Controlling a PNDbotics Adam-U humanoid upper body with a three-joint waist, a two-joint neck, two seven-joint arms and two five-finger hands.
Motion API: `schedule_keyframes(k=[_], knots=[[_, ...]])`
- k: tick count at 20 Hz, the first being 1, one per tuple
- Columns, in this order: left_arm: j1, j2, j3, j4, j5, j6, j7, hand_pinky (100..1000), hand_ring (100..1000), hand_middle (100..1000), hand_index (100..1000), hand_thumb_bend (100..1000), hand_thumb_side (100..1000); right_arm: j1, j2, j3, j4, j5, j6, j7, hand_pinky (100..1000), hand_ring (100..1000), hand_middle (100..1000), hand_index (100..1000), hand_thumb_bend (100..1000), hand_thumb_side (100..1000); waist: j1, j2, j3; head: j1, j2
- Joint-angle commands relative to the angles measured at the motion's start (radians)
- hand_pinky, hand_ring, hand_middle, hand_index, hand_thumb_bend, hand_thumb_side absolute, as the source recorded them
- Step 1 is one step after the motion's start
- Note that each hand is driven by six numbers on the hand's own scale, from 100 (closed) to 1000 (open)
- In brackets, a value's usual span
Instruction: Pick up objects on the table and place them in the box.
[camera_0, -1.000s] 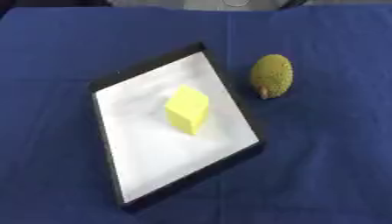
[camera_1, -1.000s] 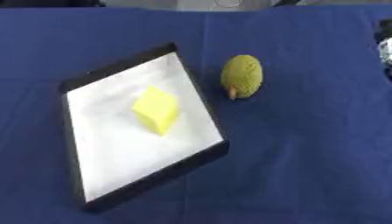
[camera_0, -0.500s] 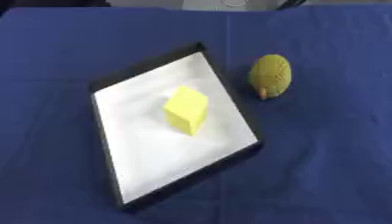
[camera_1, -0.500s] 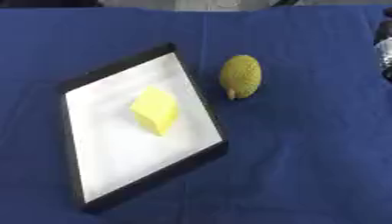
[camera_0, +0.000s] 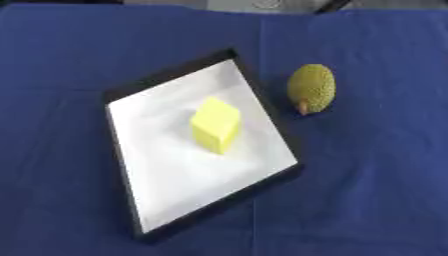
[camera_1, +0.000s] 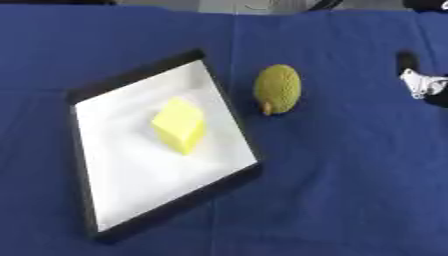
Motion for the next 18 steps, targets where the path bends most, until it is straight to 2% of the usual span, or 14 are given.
schedule_keyframes(k=[1,5,11,18], knots=[[0.002,0.003,0.01,-0.011,0.017,-0.003,0.006,691,737,752,858,231,474,-0.017,-0.1,0.024,-0.018,0.025,0.006,0.05,943,906,870,920,100,230,-0.014,-0.035,0.001,-0.001,-0.013],[0.009,-0.01,0.005,-0.003,0.033,-0.001,0.008,689,735,748,855,227,486,-0.034,-0.135,0.078,-0.018,0.038,0.031,0.128,946,905,865,922,100,259,-0.014,-0.033,0.008,-0.008,-0.017],[0.008,-0.018,-0.008,0.006,0.048,0.007,0.0,689,733,745,851,223,502,-0.06,-0.147,0.15,-0.018,0.039,0.061,0.224,948,899,858,922,100,282,-0.013,-0.032,0.018,-0.015,-0.021],[0.005,-0.03,-0.02,0.012,0.052,0.013,-0.011,689,730,738,848,220,517,-0.12,-0.125,0.22,-0.018,0.041,0.107,0.265,951,897,856,924,100,277,-0.013,-0.033,0.03,-0.026,-0.021]])
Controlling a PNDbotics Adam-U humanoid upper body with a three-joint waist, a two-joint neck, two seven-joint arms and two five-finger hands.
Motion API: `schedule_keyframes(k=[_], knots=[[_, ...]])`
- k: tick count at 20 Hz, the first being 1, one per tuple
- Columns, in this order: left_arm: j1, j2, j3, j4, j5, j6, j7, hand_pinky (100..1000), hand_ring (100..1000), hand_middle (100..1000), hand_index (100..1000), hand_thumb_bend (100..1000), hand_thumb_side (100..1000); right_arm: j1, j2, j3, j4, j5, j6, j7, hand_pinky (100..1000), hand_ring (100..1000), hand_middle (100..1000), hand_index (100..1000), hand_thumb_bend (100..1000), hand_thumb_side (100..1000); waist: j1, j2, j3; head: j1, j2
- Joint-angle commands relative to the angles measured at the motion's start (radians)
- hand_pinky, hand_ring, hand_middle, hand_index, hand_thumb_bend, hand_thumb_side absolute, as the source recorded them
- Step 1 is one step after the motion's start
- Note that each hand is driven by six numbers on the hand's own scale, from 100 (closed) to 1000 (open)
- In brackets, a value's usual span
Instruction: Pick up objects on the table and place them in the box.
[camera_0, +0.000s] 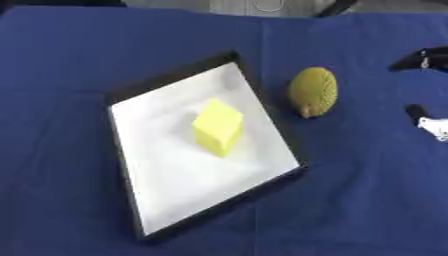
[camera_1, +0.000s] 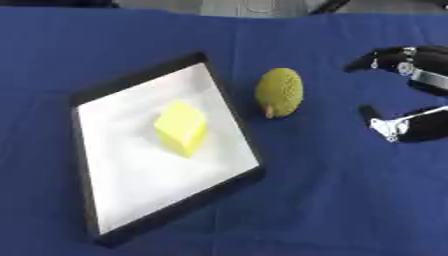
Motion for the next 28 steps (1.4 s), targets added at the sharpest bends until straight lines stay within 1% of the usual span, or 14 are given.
schedule_keyframes(k=[1,6,10,13,18,22,23,24,25,28], knots=[[-0.011,0.011,0.0,-0.006,0.004,0.002,-0.007,689,729,736,847,220,518,-0.039,-0.016,0.019,-0.012,0.0,0.02,0.01,951,897,856,924,100,276,-0.012,-0.033,0.005,-0.009,-0.01],[-0.014,0.004,-0.008,-0.001,0.006,0.005,-0.015,688,729,732,845,220,521,-0.144,0.021,0.066,-0.012,0.008,0.049,0.031,952,897,858,924,100,266,-0.012,-0.034,0.012,-0.026,-0.008],[-0.017,-0.001,-0.013,0.0,0.003,0.005,-0.019,688,729,730,843,221,523,-0.231,0.056,0.099,-0.012,0.011,0.098,0.066,954,899,862,927,100,263,-0.013,-0.037,0.015,-0.033,-0.008],[-0.014,-0.003,-0.014,0.004,0.002,0.007,-0.022,688,729,729,843,220,524,-0.28,0.085,0.118,-0.006,0.024,0.131,0.103,957,903,865,928,100,270,-0.013,-0.04,0.016,-0.035,-0.007],[-0.006,-0.005,-0.011,0.01,0.004,0.009,-0.018,687,728,727,841,221,526,-0.357,0.157,0.152,0.046,0.063,0.149,0.185,967,906,860,926,100,278,-0.013,-0.044,0.01,-0.038,-0.001],[0.0,-0.004,-0.011,0.014,0.004,0.01,-0.016,687,728,726,840,220,527,-0.398,0.221,0.169,0.088,0.105,0.175,0.221,978,908,859,927,100,293,-0.011,-0.05,0.001,-0.035,0.002],[0.002,-0.004,-0.01,0.015,0.004,0.011,-0.015,687,728,725,839,220,528,-0.402,0.232,0.17,0.091,0.113,0.184,0.223,981,905,855,924,100,294,-0.011,-0.051,-0.001,-0.033,0.003],[0.004,-0.004,-0.009,0.016,0.003,0.011,-0.015,687,728,724,839,198,527,-0.406,0.239,0.172,0.092,0.12,0.192,0.224,983,904,855,923,100,296,-0.01,-0.051,-0.002,-0.032,0.003],[0.005,-0.004,-0.008,0.018,0.003,0.011,-0.013,686,728,724,838,220,528,-0.408,0.246,0.173,0.091,0.124,0.203,0.224,985,903,853,923,100,290,-0.01,-0.052,-0.003,-0.032,0.003],[0.009,-0.005,-0.009,0.021,0.005,0.013,-0.012,686,728,722,837,219,529,-0.411,0.269,0.18,0.082,0.117,0.229,0.227,989,899,852,927,100,277,-0.01,-0.053,-0.007,-0.031,0.001]])
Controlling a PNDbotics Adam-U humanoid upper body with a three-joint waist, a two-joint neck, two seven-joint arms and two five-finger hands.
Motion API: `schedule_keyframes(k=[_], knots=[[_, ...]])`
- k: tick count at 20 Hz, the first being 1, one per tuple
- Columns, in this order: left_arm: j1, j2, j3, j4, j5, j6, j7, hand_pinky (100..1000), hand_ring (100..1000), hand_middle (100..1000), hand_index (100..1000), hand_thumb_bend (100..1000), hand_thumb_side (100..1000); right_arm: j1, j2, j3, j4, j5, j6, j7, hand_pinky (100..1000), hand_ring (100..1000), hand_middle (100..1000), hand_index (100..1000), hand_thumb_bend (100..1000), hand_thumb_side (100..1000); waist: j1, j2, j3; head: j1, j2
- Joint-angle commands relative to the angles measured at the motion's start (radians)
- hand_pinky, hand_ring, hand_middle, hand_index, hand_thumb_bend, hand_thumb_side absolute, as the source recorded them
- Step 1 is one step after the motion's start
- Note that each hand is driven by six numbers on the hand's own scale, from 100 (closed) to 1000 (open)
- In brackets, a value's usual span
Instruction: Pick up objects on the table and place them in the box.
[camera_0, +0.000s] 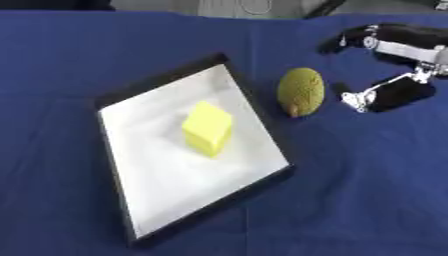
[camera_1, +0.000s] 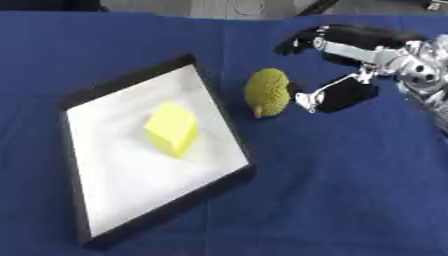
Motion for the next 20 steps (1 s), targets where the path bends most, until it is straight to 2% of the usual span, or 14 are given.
schedule_keyframes(k=[1,6,13,17,20], knots=[[-0.003,0.017,0.01,-0.004,0.001,0.002,0.003,685,728,722,836,220,530,-0.018,0.005,-0.004,-0.014,-0.002,0.025,0.003,989,899,852,926,100,274,-0.01,-0.042,-0.002,0.003,0.001],[0.001,0.013,0.011,0.0,0.001,0.002,0.006,685,728,719,835,213,535,-0.035,0.053,0.001,0.01,0.013,0.037,0.003,990,899,852,927,100,271,-0.01,-0.041,-0.004,0.006,0.002],[0.006,0.009,0.012,0.004,0.003,-0.004,-0.001,701,734,723,838,154,571,-0.052,0.112,0.007,0.061,0.081,0.041,-0.02,989,903,857,927,100,269,-0.011,-0.041,-0.007,0.011,-0.001],[0.008,0.006,0.012,0.008,0.004,-0.006,-0.004,705,734,720,837,145,578,-0.063,0.134,0.011,0.108,0.13,0.031,-0.042,989,907,861,928,100,278,-0.01,-0.04,-0.007,0.011,-0.005],[0.011,0.003,0.013,0.012,0.006,-0.007,-0.004,706,734,719,835,137,584,-0.072,0.155,0.02,0.158,0.134,0.025,-0.018,999,910,865,932,100,277,-0.009,-0.038,-0.007,0.009,-0.008]])
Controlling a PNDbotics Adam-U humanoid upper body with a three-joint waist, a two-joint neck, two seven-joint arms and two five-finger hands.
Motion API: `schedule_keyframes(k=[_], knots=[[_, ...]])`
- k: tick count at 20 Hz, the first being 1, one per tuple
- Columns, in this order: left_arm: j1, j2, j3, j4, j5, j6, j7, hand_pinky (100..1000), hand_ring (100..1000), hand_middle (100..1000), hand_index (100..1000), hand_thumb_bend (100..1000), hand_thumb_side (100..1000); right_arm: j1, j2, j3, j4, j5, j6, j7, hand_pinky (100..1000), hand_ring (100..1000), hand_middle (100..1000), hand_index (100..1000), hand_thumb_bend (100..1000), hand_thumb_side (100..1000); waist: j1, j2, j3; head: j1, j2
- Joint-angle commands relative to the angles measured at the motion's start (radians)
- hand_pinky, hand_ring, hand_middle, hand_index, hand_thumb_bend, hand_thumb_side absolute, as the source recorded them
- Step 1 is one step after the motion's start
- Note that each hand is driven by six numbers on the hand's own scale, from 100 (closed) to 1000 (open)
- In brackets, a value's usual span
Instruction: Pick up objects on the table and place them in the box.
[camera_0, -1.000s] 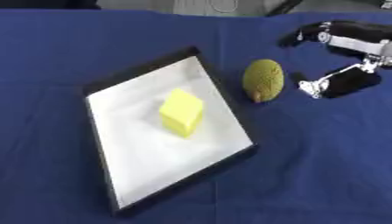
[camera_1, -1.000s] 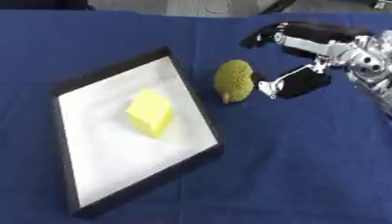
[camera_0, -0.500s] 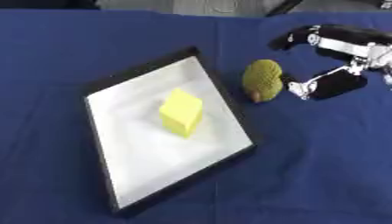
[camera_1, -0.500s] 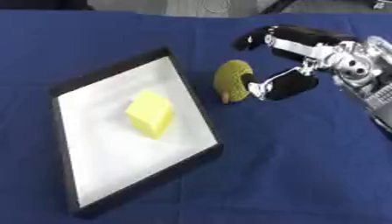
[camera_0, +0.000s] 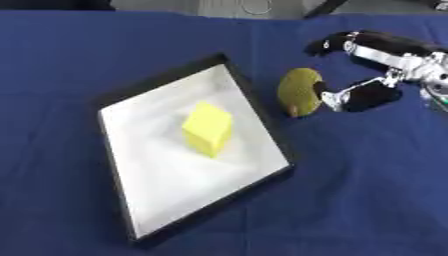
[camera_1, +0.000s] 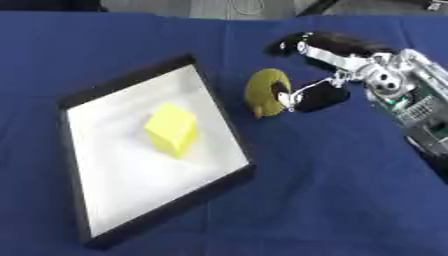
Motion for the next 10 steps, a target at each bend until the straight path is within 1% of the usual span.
schedule_keyframes(k=[1,5,6,8,9,10], knots=[[-0.001,0.014,0.013,-0.005,0.002,-0.005,-0.002,706,734,718,833,135,586,-0.021,0.003,-0.002,0.037,0.006,-0.006,0.021,1000,912,866,934,100,278,-0.009,-0.037,0.0,0.0,-0.009],[-0.001,0.011,0.012,-0.001,0.008,-0.007,-0.003,707,732,712,830,129,592,-0.031,0.026,0.001,0.08,0.012,-0.02,0.061,1000,918,873,949,100,277,-0.008,-0.032,0.001,0.0,-0.011],[-0.001,0.011,0.011,0.0,0.008,-0.008,-0.004,707,732,711,829,128,593,-0.032,0.029,0.0,0.088,0.012,-0.024,0.071,1000,919,874,953,100,313,-0.008,-0.031,0.002,0.001,-0.012],[0.0,0.011,0.011,0.003,0.009,-0.008,-0.005,707,732,709,828,125,595,-0.036,0.033,-0.003,0.099,0.017,-0.032,0.079,1000,921,876,956,100,314,-0.009,-0.029,0.002,0.0,-0.012],[0.001,0.01,0.011,0.004,0.01,-0.008,-0.005,707,732,708,828,124,597,-0.038,0.036,-0.004,0.105,0.021,-0.035,0.079,1000,922,876,957,100,346,-0.009,-0.029,0.002,0.0,-0.014],[0.001,0.009,0.01,0.005,0.011,-0.009,-0.006,708,731,708,828,122,598,-0.041,0.039,-0.004,0.116,0.026,-0.037,0.079,1000,923,877,957,100,355,-0.009,-0.028,0.003,-0.001,-0.015]])
